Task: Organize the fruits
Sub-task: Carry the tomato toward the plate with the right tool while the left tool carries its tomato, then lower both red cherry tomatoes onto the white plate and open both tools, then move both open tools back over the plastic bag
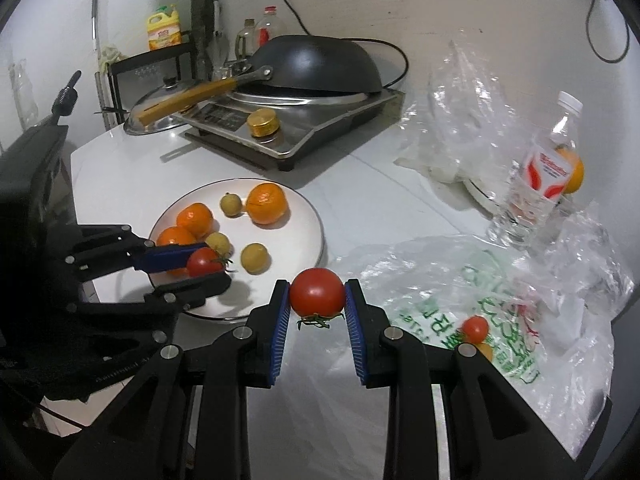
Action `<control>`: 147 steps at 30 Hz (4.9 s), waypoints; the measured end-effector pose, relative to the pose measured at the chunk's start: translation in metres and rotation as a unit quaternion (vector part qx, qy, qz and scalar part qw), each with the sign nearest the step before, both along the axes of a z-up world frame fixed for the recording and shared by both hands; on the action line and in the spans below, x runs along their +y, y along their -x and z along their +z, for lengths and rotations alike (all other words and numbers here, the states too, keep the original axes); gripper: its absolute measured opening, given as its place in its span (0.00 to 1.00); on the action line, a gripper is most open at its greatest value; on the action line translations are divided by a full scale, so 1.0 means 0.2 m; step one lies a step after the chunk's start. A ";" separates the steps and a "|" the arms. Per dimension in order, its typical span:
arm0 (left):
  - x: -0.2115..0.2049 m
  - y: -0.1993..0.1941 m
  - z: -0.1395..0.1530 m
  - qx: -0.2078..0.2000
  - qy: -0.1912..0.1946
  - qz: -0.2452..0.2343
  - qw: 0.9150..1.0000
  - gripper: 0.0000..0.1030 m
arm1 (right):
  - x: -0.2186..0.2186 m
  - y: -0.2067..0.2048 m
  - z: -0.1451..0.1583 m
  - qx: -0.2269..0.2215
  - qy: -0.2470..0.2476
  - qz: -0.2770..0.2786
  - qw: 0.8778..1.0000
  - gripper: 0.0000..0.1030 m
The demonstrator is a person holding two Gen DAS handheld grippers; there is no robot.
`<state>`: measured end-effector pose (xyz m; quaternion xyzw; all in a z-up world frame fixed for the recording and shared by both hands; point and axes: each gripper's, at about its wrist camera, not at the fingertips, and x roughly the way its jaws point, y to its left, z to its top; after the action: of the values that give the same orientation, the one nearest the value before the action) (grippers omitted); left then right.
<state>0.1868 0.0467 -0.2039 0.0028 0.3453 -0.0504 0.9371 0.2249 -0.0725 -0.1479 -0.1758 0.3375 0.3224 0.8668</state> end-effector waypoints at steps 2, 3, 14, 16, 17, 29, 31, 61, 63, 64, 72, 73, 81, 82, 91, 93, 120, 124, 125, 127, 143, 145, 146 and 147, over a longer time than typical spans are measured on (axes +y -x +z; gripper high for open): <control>0.01 0.00 -0.02 0.007 -0.003 -0.002 1.000 0.25 | 0.02 0.00 -0.01 0.001 0.000 0.004 1.000 0.29; 0.02 0.00 -0.03 0.012 -0.007 -0.003 1.000 0.25 | 0.03 0.00 -0.01 0.002 0.000 0.005 1.000 0.29; 0.05 -0.03 -0.09 0.031 0.010 -0.014 0.999 0.25 | 0.14 -0.02 -0.05 0.007 0.007 0.020 1.000 0.29; 0.05 -0.03 -0.10 0.034 0.015 -0.014 0.999 0.26 | 0.15 -0.02 -0.05 0.007 0.007 0.021 1.000 0.29; 0.06 -0.03 -0.10 0.035 0.020 -0.014 0.999 0.26 | 0.16 -0.02 -0.05 0.007 0.007 0.021 1.000 0.29; 0.17 0.02 0.03 -0.004 0.043 -0.002 0.999 0.27 | 0.24 -0.05 -0.06 0.009 0.015 0.026 1.000 0.29; 0.22 0.02 0.06 -0.011 0.045 0.016 0.999 0.27 | 0.26 -0.05 -0.06 0.009 0.016 0.029 0.999 0.29; 0.69 0.03 0.03 -0.039 0.080 0.109 0.990 0.57 | 0.58 -0.23 -0.20 0.033 0.044 0.053 0.997 0.29; 0.70 0.03 0.01 -0.038 0.083 0.111 0.990 0.57 | 0.59 -0.23 -0.22 0.035 0.047 0.054 0.997 0.29; 0.71 0.02 0.01 -0.035 0.085 0.112 0.989 0.57 | 0.60 -0.23 -0.22 0.035 0.051 0.055 0.997 0.29; 0.74 0.02 -0.04 -0.029 0.093 0.116 0.989 0.57 | 0.62 -0.24 -0.28 0.039 0.065 0.058 0.995 0.29; 0.75 0.03 -0.05 -0.029 0.094 0.116 0.988 0.57 | 0.63 -0.24 -0.28 0.036 0.068 0.058 0.995 0.29; 0.74 0.04 -0.08 -0.028 0.092 0.114 0.989 0.57 | 0.63 -0.23 -0.30 0.040 0.069 0.058 0.995 0.29; 0.74 0.05 -0.08 -0.030 0.091 0.115 0.989 0.57 | 0.63 -0.23 -0.29 0.042 0.067 0.056 0.995 0.29; 0.75 0.09 -0.09 -0.027 0.081 0.131 0.988 0.57 | 0.59 -0.23 -0.30 0.042 0.048 0.032 0.997 0.32; 0.74 0.10 -0.08 -0.031 0.081 0.133 0.987 0.57 | 0.57 -0.23 -0.29 0.039 0.044 0.026 0.998 0.40; 0.44 0.29 0.15 -0.072 0.061 0.104 0.990 0.57 | 0.24 0.04 0.01 -0.021 -0.008 -0.003 1.000 0.60; 0.36 0.31 0.19 -0.074 0.057 0.091 0.991 0.57 | 0.15 0.07 0.05 -0.029 -0.013 -0.012 0.999 0.60; 0.34 0.30 0.19 -0.075 0.057 0.088 0.992 0.57 | 0.14 0.08 0.06 -0.030 -0.013 -0.014 0.999 0.60; 0.30 0.31 0.21 -0.079 0.058 0.080 0.992 0.57 | 0.09 0.09 0.08 -0.033 -0.015 -0.020 0.999 0.60; -0.06 0.22 0.28 -0.079 0.057 0.025 0.995 0.57 | -0.32 0.12 0.15 -0.047 -0.020 -0.075 0.996 0.60; -0.10 0.20 0.28 -0.078 0.055 0.019 0.995 0.57 | -0.38 0.11 0.15 -0.047 -0.022 -0.082 0.995 0.60; -0.13 0.20 0.29 -0.077 0.053 0.015 0.996 0.57 | -0.41 0.11 0.14 -0.047 -0.023 -0.085 0.995 0.60; -0.15 0.19 0.29 -0.075 0.051 0.011 0.996 0.57 | -0.43 0.10 0.14 -0.046 -0.025 -0.087 0.995 0.60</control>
<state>0.1496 0.0170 -0.1455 -0.0451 0.2708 -0.0578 0.9598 0.2042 -0.1591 -0.1197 -0.1391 0.3029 0.2450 0.9104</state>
